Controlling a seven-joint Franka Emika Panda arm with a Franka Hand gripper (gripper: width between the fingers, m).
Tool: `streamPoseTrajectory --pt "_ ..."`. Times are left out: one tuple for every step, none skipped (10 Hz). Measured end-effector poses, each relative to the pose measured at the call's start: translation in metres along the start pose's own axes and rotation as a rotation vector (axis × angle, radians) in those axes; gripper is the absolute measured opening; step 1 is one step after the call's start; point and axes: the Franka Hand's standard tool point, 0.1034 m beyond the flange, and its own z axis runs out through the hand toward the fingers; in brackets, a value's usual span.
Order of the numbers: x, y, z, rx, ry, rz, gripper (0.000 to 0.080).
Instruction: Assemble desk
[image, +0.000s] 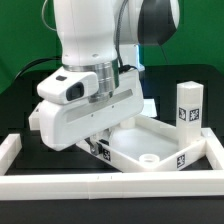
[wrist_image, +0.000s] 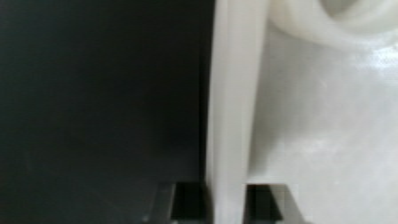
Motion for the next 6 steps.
streamPoseTrajectory --pt "-0.002 0.002 0.000 -0.003 -0.007 -0.053 0.0063" --pt "-0.004 0.003 0.000 -0.007 -0.015 -0.109 0.0063" --pt "-0.005 0.004 0.000 -0.010 -0.022 -0.154 0.0062" --pt "-0.007 0.005 0.000 -0.013 -0.030 -0.207 0.0062" --pt "-0.005 0.006 -0.001 -0.018 -0.036 -0.251 0.0062" --pt "0.010 0.007 -0.006 -0.038 -0.028 -0.349 0.0062"
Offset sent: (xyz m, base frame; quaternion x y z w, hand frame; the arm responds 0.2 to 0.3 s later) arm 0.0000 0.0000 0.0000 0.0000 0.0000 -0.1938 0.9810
